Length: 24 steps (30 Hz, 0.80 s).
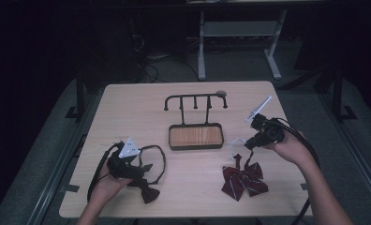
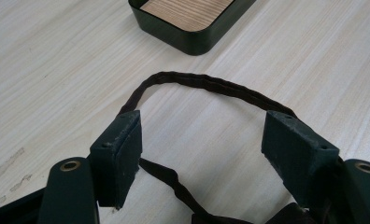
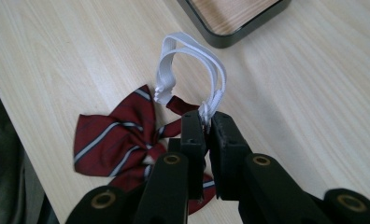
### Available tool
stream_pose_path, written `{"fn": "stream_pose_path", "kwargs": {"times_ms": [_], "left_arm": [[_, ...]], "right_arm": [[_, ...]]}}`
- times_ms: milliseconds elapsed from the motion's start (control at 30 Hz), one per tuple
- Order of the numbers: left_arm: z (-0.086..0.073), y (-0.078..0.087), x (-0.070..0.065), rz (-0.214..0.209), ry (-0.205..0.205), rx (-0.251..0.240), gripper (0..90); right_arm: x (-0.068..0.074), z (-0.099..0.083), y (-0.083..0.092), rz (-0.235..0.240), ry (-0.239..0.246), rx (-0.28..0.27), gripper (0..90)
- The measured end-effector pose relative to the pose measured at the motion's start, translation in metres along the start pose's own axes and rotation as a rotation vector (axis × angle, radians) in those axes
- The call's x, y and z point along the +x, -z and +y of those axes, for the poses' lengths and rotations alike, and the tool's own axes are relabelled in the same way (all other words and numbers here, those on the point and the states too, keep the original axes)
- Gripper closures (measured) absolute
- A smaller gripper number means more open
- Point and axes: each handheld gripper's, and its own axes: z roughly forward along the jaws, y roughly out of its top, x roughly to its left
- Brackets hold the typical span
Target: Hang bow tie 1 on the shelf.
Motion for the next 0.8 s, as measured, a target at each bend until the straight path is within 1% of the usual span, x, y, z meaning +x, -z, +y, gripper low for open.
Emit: {"fn": "stream_pose_path", "kwargs": {"times_ms": [67, 100, 600, 667, 700, 800], "left_arm": [[0.0, 0.0, 0.0, 0.0, 0.001, -0.002, 29.4], [0.0, 0.0, 0.0, 0.0, 0.002, -0.003, 29.5], [0.0, 0.0, 0.0, -0.001, 0.003, -0.004, 29.4], [0.0, 0.0, -0.001, -0.001, 0.004, -0.005, 29.4], [0.0, 0.0, 0.0, 0.0, -0.002, 0.0, 29.4], [0.0, 0.0, 0.0, -0.001, 0.0, -0.001, 29.4]], "right_arm": [[0.0, 0.0, 0.002, -0.001, 0.005, 0.0, 83.8], [0.002, 0.002, 0.005, -0.006, 0.013, -0.002, 83.8], [0.009, 0.013, 0.026, -0.027, 0.04, -0.009, 83.8], [0.011, 0.015, 0.03, -0.035, 0.046, -0.012, 83.8], [0.012, 0.017, 0.034, -0.04, 0.051, -0.016, 83.8], [0.012, 0.019, 0.036, -0.045, 0.055, -0.02, 83.8]]}}
